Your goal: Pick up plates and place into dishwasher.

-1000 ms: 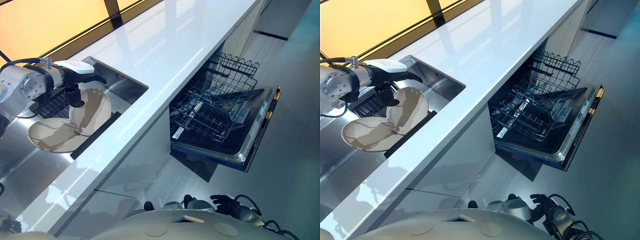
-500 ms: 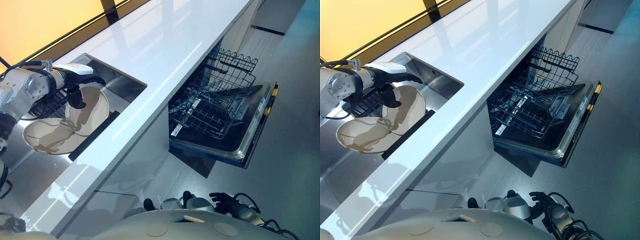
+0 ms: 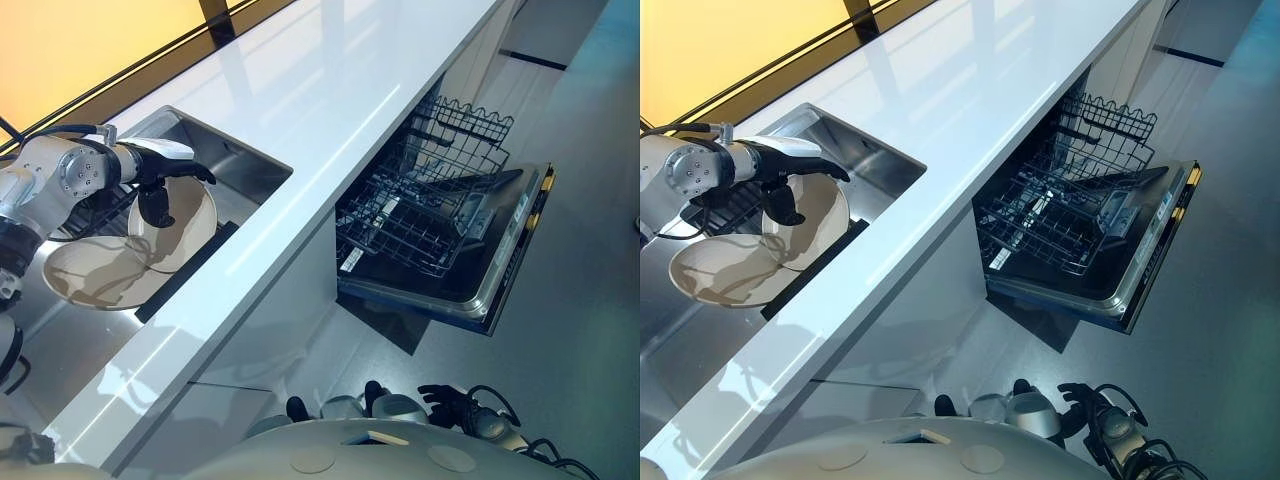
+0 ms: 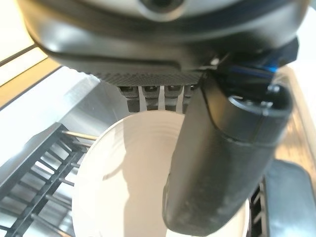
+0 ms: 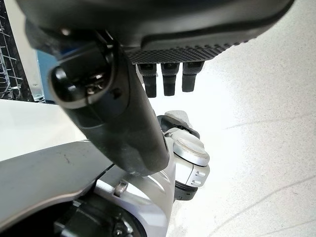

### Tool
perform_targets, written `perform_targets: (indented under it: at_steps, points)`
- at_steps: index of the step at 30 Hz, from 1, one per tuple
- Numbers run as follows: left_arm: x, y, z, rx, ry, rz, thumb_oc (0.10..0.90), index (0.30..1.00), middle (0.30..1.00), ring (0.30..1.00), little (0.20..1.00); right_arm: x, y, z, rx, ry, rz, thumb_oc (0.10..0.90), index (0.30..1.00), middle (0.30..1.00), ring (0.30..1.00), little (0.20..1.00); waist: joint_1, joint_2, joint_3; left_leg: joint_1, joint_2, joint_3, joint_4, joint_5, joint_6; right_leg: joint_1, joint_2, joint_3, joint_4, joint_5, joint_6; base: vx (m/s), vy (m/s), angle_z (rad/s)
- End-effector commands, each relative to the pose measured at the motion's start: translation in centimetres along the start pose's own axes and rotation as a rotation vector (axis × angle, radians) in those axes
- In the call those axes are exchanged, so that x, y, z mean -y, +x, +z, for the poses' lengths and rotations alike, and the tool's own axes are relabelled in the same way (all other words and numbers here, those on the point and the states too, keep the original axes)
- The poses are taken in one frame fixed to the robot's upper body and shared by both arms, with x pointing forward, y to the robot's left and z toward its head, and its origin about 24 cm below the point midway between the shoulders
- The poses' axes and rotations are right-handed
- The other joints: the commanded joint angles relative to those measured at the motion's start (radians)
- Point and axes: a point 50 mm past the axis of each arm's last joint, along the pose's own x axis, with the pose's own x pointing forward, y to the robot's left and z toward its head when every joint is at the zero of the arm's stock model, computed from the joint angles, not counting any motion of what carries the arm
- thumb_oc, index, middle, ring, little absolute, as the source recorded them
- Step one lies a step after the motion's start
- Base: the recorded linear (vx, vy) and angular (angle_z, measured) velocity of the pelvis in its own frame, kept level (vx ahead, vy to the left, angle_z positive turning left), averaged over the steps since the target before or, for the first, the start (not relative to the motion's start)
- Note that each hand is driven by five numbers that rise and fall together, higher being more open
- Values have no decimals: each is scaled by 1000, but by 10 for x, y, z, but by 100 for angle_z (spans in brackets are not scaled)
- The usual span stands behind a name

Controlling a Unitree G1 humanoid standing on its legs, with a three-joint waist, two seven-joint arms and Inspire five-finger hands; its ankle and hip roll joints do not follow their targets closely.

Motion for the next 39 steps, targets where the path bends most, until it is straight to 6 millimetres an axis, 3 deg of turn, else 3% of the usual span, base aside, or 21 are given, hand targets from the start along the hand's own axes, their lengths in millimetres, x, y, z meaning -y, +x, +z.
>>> perform_targets:
  at_steps: [1,8,10,11,13,14,15,19,25,29,39]
  points:
    - [-74,-45,-17,-68,-23,240,800,900,900,900,900,14,0,13,54,-2,-25,800,900,900,900,900,-9,31,-7,27,-94,36,47,-156,79,-54,24,-15,95,-50,96,0,0,0]
    - [-75,-45,-17,-67,-9,247,800,900,900,900,900,14,0,12,51,-1,-27,800,900,900,900,900,-11,34,-12,30,-93,36,38,-153,75,-50,27,-15,88,-49,96,0,0,0]
    - [-75,-45,-18,-69,-7,254,462,611,611,611,562,14,0,13,50,-6,-25,800,900,900,900,900,-13,35,-13,32,-93,37,34,-152,74,-50,28,-14,86,-49,96,0,0,0]
    - [-75,-45,-18,-69,-5,257,462,611,611,611,562,14,0,13,50,-7,-24,800,900,900,900,900,-13,35,-13,32,-93,37,34,-151,74,-49,28,-14,85,-49,96,0,0,0]
    - [-77,-45,-19,-70,-2,266,339,505,505,505,439,14,0,12,48,-11,-22,800,900,900,900,900,-16,37,-13,31,-93,38,35,-150,73,-50,29,-12,85,-48,96,0,0,0]
    - [-77,-46,-19,-69,1,275,202,387,387,387,302,15,-1,12,47,-13,-22,800,900,900,900,900,-17,38,-13,30,-92,39,35,-150,72,-51,29,-11,84,-48,96,0,0,0]
    - [-78,-46,-18,-69,12,285,243,422,422,422,343,15,-1,11,46,-13,-23,800,900,900,900,900,-18,38,-13,30,-93,40,35,-151,72,-50,29,-11,82,-48,95,0,0,0]
    - [-80,-47,-17,-73,61,314,281,455,455,455,381,14,-1,9,43,-16,-24,800,900,900,900,900,-20,40,-15,31,-92,40,34,-150,70,-47,30,-10,79,-48,95,0,0,0]
    - [-86,-49,-14,-85,160,397,289,462,462,462,389,13,-1,8,44,-28,-22,800,900,900,900,900,-21,40,-19,33,-91,39,33,-149,67,-42,33,-9,75,-50,91,0,0,0]
    - [-88,-50,-13,-86,154,409,353,516,516,516,453,12,-1,7,42,-33,-19,800,900,900,900,900,-19,40,-20,35,-89,37,30,-147,65,-38,34,-11,73,-51,89,0,0,0]
    - [-84,-54,-18,-90,107,440,377,538,538,538,477,15,-2,12,90,-9,-50,800,900,900,900,900,-8,42,-21,38,-88,26,29,-143,59,-27,34,-26,69,-54,85,0,0,0]
